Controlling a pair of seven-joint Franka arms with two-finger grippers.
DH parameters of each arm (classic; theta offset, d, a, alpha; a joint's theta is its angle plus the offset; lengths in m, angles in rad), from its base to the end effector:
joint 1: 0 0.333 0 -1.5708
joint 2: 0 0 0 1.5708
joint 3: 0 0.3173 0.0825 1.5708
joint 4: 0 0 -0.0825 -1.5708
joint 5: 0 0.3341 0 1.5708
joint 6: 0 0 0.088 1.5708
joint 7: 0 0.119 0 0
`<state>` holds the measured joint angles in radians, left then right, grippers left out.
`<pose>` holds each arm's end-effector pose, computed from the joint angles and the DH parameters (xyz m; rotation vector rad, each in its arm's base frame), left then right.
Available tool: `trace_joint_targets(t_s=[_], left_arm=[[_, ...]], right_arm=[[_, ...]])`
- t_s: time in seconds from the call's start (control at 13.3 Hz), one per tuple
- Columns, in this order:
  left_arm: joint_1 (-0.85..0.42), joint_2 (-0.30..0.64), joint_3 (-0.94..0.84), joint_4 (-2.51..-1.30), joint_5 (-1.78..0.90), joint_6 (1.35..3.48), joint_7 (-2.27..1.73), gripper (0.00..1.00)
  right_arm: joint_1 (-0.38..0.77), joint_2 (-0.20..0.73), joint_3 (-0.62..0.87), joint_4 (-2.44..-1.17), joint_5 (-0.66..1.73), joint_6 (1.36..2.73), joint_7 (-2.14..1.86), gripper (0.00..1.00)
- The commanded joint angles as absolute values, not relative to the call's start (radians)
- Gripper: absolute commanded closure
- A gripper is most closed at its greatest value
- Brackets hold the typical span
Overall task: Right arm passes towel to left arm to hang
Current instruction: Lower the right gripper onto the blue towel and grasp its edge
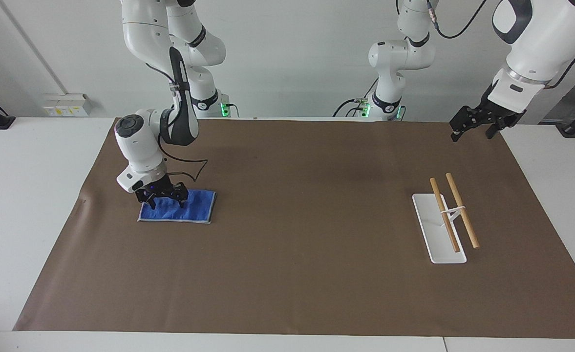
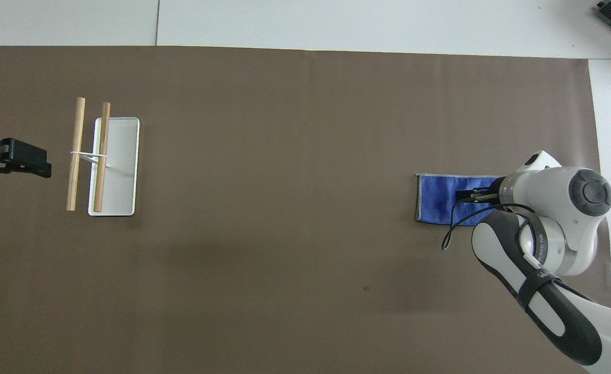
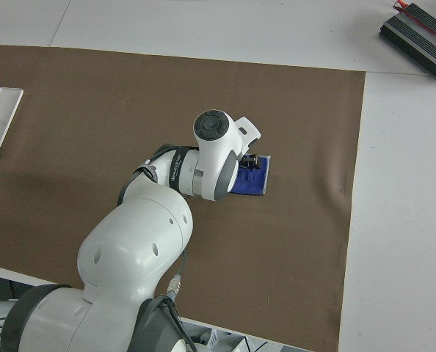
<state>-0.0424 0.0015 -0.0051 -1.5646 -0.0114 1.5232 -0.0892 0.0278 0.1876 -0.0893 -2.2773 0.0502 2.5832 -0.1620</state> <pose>0.4989 -0.0251 0.6116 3.1317 0.0648 -0.0683 0.5142 -0.0318 0.3131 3.1336 0.0973 0.1883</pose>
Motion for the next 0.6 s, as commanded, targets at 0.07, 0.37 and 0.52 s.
trace_joint_targets(t_s=[0.07, 0.37, 0.52], left_arm=[[-0.04, -0.02, -0.003, -1.585, -0.02, 1.516, -0.091, 0.0], [-0.04, -0.02, -0.003, -1.585, -0.02, 1.514, -0.091, 0.0], [-0.04, -0.021, -0.003, -1.583, -0.02, 1.516, -0.091, 0.0]], right_arm=[[0.018, 0.193, -0.081, -2.287, 0.071, 2.608, -0.195, 0.18], [0.023, 0.195, -0.081, -2.286, 0.072, 2.606, -0.184, 1.0], [0.031, 0.193, -0.081, -2.278, 0.072, 2.599, -0.181, 1.0]])
